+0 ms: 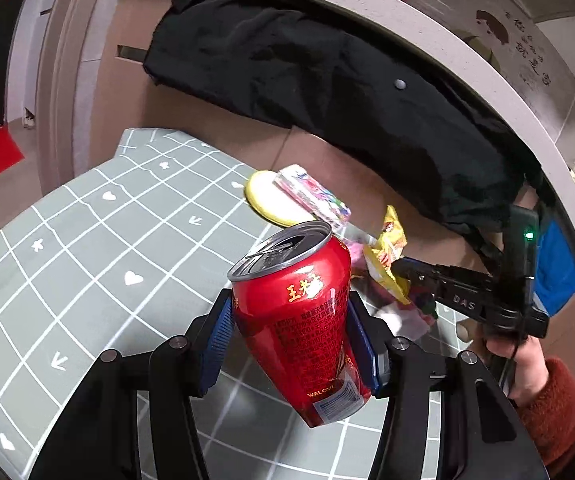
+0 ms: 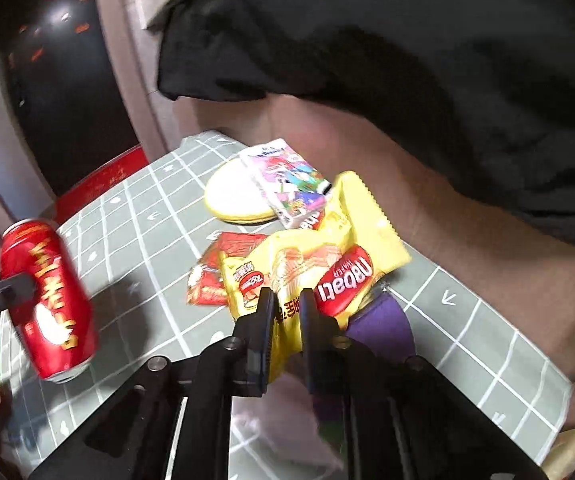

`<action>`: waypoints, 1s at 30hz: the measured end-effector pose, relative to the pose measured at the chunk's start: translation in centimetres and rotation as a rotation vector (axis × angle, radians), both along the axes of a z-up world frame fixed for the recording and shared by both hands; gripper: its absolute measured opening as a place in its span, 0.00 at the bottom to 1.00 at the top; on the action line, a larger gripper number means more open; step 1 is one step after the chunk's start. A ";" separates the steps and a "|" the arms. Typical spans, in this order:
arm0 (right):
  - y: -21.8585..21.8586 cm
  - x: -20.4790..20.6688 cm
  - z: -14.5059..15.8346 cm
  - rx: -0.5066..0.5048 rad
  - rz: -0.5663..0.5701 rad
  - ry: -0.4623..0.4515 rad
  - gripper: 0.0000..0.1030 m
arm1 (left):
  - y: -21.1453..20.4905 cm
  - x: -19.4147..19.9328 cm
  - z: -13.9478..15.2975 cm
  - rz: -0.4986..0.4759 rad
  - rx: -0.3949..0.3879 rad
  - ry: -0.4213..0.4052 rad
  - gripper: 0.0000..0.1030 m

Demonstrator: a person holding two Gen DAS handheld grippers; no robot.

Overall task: Collect trash
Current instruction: 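Grasp the yellow snack wrapper with the right tool while the left tool holds the red can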

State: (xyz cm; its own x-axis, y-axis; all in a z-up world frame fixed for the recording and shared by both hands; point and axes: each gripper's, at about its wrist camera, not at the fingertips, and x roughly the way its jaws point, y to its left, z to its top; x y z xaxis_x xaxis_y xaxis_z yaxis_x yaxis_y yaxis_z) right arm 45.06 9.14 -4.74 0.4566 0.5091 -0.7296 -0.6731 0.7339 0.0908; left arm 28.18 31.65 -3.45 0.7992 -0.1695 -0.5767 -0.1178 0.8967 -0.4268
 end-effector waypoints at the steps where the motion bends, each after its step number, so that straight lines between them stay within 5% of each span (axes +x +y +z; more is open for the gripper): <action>1: -0.1 -0.4 0.3 0.005 0.013 0.003 0.09 | -0.3 -0.1 0.1 -0.005 0.005 -0.002 0.53; 8: -1.5 -4.7 2.2 0.015 0.100 0.033 0.05 | -1.0 -1.5 1.1 -0.003 0.028 -0.021 0.53; 15: -3.4 -10.3 1.0 -0.026 0.182 0.060 0.08 | -0.8 -2.6 1.5 0.024 0.031 -0.035 0.53; 19: -4.1 -9.8 0.8 0.076 0.128 0.119 0.35 | -1.0 -3.3 1.6 0.045 0.045 -0.044 0.53; 25: -1.6 -6.9 -0.2 0.152 0.029 0.197 0.36 | -0.5 -4.4 2.0 0.075 0.073 -0.062 0.53; 30: 1.3 -5.3 -2.1 0.109 -0.031 0.231 0.36 | 1.0 -4.7 1.5 0.100 0.053 -0.060 0.53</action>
State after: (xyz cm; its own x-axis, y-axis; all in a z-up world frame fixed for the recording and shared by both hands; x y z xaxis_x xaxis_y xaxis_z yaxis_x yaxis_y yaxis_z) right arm 39.79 10.44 -6.83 0.3007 0.5789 -0.7579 -0.6025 0.7313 0.3195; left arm 23.51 32.70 -1.93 0.8440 -0.0579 -0.5331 -0.1829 0.9035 -0.3877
